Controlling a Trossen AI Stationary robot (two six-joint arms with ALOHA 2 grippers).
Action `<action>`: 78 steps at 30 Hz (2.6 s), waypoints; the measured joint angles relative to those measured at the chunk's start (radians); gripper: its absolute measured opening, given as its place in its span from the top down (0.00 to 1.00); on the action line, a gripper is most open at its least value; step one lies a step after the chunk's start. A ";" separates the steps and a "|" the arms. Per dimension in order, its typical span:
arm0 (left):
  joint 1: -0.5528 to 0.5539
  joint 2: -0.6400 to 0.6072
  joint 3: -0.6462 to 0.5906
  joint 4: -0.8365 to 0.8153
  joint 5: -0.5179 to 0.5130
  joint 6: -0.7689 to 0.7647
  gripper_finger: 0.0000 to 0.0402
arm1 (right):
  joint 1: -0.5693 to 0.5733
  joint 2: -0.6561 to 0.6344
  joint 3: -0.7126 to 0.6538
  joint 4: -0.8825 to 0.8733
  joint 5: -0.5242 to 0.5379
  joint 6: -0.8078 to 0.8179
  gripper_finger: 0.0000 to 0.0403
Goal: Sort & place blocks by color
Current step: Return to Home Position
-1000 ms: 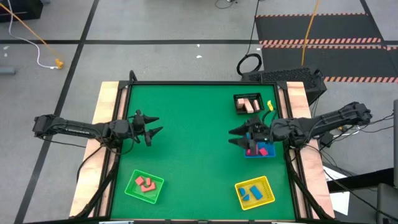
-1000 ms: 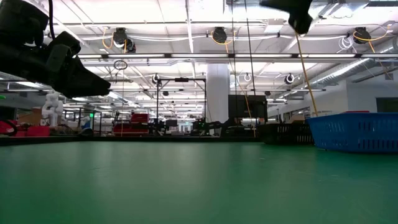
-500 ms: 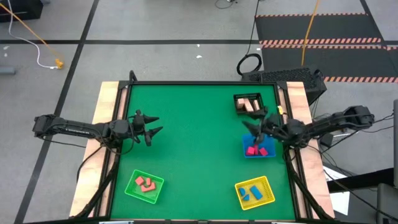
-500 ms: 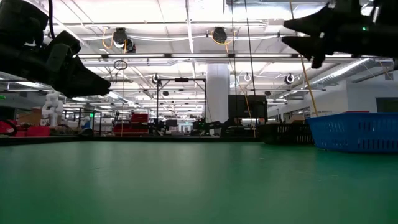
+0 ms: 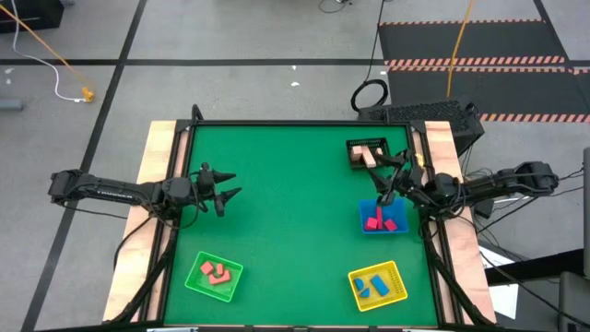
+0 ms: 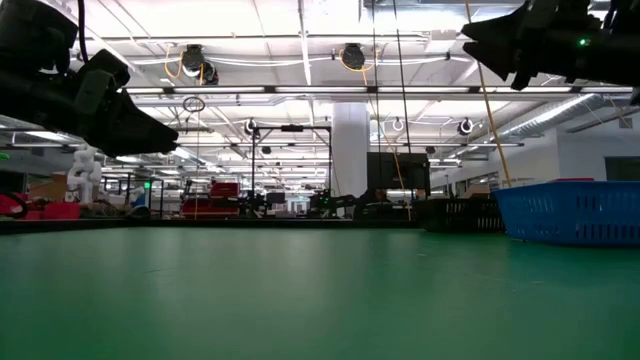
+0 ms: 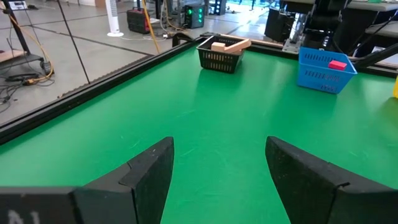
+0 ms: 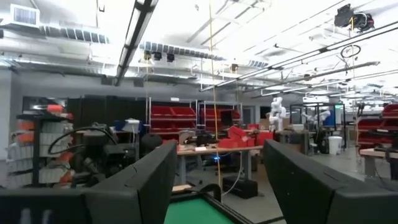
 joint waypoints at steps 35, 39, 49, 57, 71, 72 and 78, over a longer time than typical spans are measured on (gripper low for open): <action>0.000 0.000 0.000 -0.001 0.000 0.001 0.37 | -0.013 -0.321 -0.002 -0.407 0.231 0.080 0.43; 0.000 0.000 0.000 -0.001 0.000 0.001 0.37 | -0.015 -0.344 -0.003 -0.438 0.230 0.082 0.43; 0.000 0.000 0.000 -0.001 0.000 0.001 0.37 | -0.015 -0.362 -0.003 -0.473 0.229 0.031 0.43; 0.000 0.000 0.000 -0.001 0.000 0.001 0.37 | -0.015 -0.362 -0.003 -0.473 0.229 0.030 0.43; 0.000 0.000 0.000 -0.001 0.000 0.001 0.37 | -0.015 -0.362 -0.003 -0.473 0.228 0.030 0.43; 0.000 0.000 0.000 -0.001 0.001 0.001 0.37 | -0.015 -0.362 -0.003 -0.473 0.228 0.030 0.43; 0.000 0.000 0.000 -0.001 0.000 0.001 0.37 | -0.015 -0.362 -0.003 -0.473 0.228 0.030 0.43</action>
